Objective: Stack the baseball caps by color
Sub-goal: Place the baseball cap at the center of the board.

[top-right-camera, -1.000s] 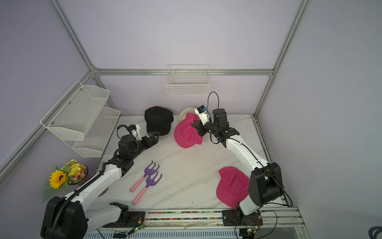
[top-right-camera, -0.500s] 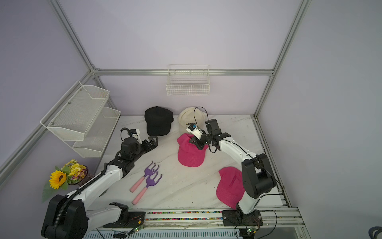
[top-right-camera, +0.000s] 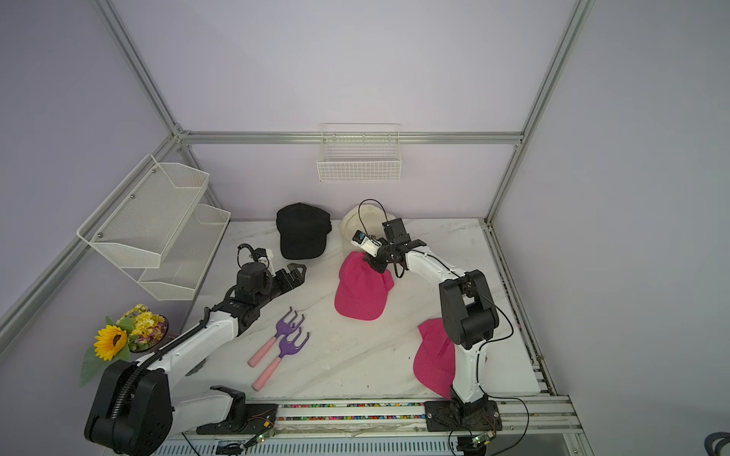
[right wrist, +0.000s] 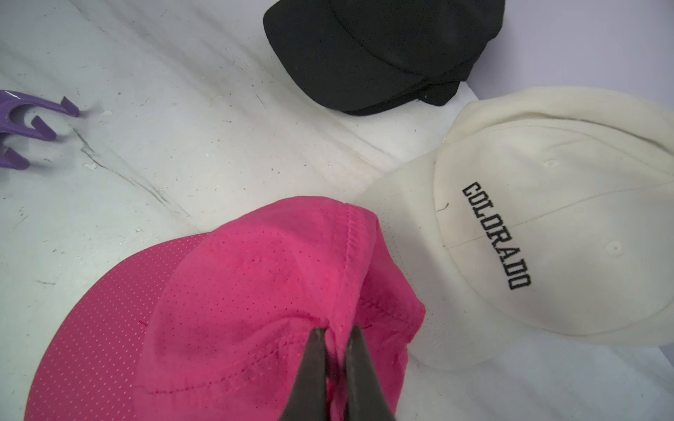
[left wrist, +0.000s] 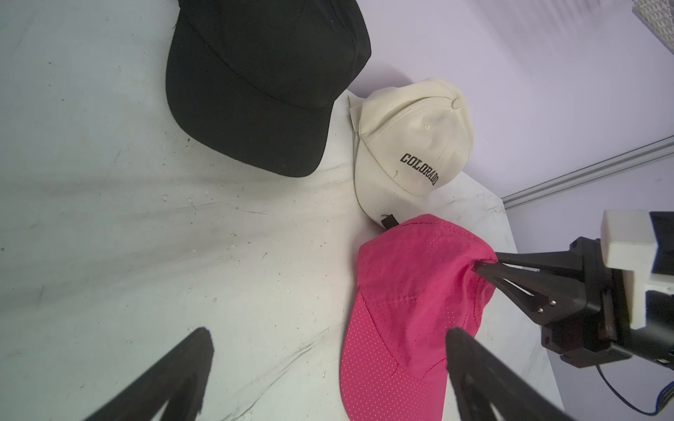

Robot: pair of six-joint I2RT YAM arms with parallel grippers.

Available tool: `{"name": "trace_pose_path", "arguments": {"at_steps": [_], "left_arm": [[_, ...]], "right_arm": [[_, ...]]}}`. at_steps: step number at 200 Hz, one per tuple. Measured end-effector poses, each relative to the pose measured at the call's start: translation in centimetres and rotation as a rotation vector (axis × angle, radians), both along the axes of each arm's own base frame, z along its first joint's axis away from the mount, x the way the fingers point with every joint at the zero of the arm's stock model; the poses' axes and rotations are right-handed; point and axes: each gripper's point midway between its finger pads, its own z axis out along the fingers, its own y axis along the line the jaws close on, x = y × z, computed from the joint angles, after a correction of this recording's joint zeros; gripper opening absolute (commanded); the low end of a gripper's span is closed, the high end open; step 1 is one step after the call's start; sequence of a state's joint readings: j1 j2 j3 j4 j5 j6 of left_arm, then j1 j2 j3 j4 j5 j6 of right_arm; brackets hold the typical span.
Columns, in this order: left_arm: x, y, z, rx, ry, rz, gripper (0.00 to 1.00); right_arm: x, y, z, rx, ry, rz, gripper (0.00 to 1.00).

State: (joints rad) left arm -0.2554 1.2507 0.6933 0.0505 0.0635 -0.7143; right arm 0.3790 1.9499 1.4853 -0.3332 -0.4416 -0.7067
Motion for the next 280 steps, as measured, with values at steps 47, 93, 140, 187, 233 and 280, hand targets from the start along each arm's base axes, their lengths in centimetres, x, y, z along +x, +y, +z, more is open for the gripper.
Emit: {"name": "trace_pose_path", "arguments": {"at_steps": [47,93,140,187,233,280], "left_arm": [[0.4,-0.8,-1.2,-0.012,0.036,-0.033,1.00],[0.4,-0.9,-1.2,-0.015,0.038,-0.038,1.00],[0.5,-1.1,-0.8,-0.021,0.031,-0.048,1.00],[0.7,-1.3,-0.7,-0.026,0.029,-0.058,1.00],[0.8,-1.8,-1.7,-0.031,0.057,-0.077,1.00],[1.0,-2.0,-1.2,0.017,0.052,-0.083,1.00]], "right_arm": [[0.2,1.8,1.5,-0.017,-0.069,0.064,0.00],[-0.1,2.3,1.6,-0.061,-0.122,0.131,0.00],[1.4,2.8,1.7,-0.094,-0.172,0.161,0.00],[1.6,3.0,1.1,-0.112,-0.166,0.165,0.05],[2.0,3.2,1.1,-0.103,-0.186,0.124,0.67],[0.8,0.1,6.3,0.056,-0.220,-0.121,0.97]]}}
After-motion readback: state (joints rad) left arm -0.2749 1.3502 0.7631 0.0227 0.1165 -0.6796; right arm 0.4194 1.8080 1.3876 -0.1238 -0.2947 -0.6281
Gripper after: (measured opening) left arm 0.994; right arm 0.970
